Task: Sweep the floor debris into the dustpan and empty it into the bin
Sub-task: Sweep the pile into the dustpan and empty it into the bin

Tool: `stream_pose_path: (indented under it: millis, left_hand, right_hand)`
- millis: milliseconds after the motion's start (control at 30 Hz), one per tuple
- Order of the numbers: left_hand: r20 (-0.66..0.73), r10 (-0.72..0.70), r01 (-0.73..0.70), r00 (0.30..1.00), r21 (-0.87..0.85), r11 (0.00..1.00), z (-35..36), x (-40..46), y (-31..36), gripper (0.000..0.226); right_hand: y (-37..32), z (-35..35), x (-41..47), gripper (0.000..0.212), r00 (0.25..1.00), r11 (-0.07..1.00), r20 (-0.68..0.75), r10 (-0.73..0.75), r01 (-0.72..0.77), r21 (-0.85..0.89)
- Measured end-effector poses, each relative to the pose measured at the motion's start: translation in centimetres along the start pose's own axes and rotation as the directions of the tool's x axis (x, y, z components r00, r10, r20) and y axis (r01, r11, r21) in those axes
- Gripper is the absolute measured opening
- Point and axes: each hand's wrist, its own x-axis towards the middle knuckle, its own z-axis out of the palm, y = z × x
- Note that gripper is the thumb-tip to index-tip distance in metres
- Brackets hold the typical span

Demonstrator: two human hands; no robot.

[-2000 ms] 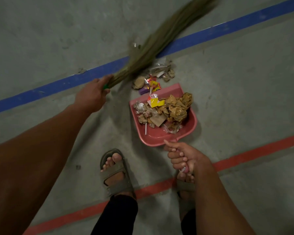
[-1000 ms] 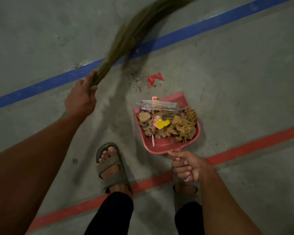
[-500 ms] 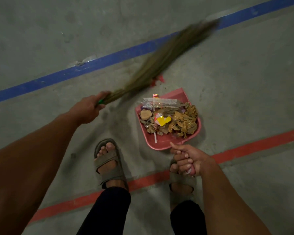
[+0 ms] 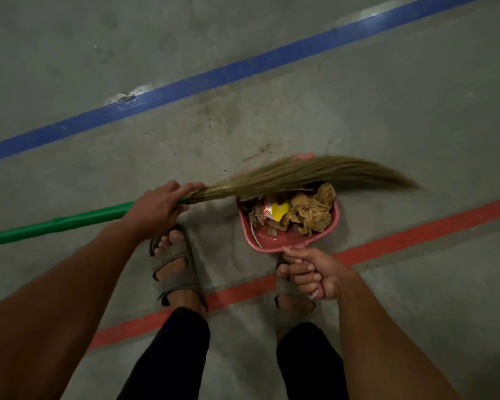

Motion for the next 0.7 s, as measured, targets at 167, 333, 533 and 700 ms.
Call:
stream_pose_path:
  millis: [167,333,533,700]
  left_hand:
    - [-0.148,-0.033,0.024,0.988,-0.067,0.997,-0.7,0.8,0.8,0.058]
    - [-0.225,-0.226,0.197,0.948,-0.143,0.97,-1.0,2.6,0.0,0.056]
    - [-0.105,-0.348,0.338,0.932,-0.103,0.936,0.7,3.6,-1.3,0.055]
    - [0.102,-0.212,0.227,0.972,-0.169,0.959,3.7,0.6,1.8,0.056]
  right_hand:
    - [0.5,-0.3,-1.0,0.061,1.0,0.999,-0.003,-0.009,0.008,-0.043]
    - [0.7,-1.1,-0.9,0.047,1.0,1.0,0.023,-0.008,0.009,-0.021]
    - [0.1,-1.5,-1.0,0.042,0.997,0.999,-0.076,0.002,-0.006,-0.053]
    - [0.3,-0.8,-0.9,0.043,0.987,0.998,-0.158,-0.006,-0.005,-0.066]
